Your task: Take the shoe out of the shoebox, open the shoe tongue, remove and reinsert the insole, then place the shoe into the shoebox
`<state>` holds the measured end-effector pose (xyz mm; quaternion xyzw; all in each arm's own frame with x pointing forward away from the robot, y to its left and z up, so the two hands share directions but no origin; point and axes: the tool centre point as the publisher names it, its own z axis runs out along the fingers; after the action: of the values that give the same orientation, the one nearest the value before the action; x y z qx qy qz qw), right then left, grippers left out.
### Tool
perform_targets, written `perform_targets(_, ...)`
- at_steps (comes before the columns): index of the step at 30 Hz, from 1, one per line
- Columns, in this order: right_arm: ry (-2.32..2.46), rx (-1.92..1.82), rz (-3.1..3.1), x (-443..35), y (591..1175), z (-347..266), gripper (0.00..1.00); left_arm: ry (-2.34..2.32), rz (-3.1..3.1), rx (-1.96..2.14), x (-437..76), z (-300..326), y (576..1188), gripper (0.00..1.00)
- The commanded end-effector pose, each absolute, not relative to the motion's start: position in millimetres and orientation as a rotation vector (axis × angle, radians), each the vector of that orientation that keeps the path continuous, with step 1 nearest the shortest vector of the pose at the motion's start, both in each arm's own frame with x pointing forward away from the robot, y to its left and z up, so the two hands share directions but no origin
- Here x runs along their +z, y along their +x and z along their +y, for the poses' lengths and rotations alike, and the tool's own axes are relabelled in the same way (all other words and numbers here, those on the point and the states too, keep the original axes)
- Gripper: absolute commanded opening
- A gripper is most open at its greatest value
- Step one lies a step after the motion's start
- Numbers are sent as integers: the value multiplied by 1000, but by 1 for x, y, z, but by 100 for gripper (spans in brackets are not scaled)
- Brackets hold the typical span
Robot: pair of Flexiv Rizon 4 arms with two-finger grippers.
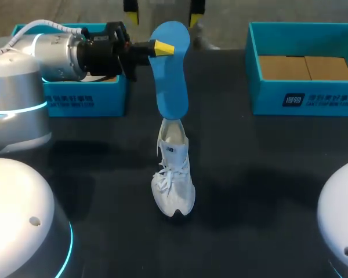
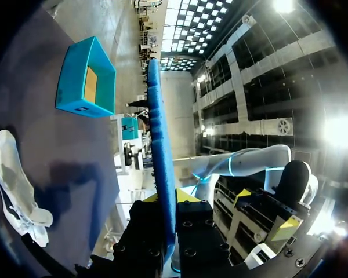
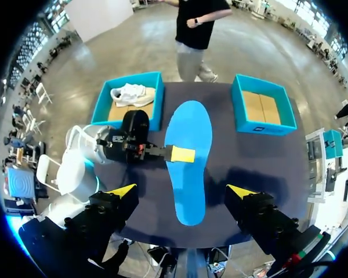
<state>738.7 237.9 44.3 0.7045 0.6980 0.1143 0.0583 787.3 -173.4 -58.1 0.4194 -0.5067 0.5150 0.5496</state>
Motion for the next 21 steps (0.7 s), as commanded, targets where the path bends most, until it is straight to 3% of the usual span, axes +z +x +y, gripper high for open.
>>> perform_targets(1,2189,571,2198,39,740,217,100,994,-1200,1218,-58,-174,787,0)
perform_targets(21,2385,1264,2208,30,743,194,100,994,-1200,1218,-58,-174,787,0)
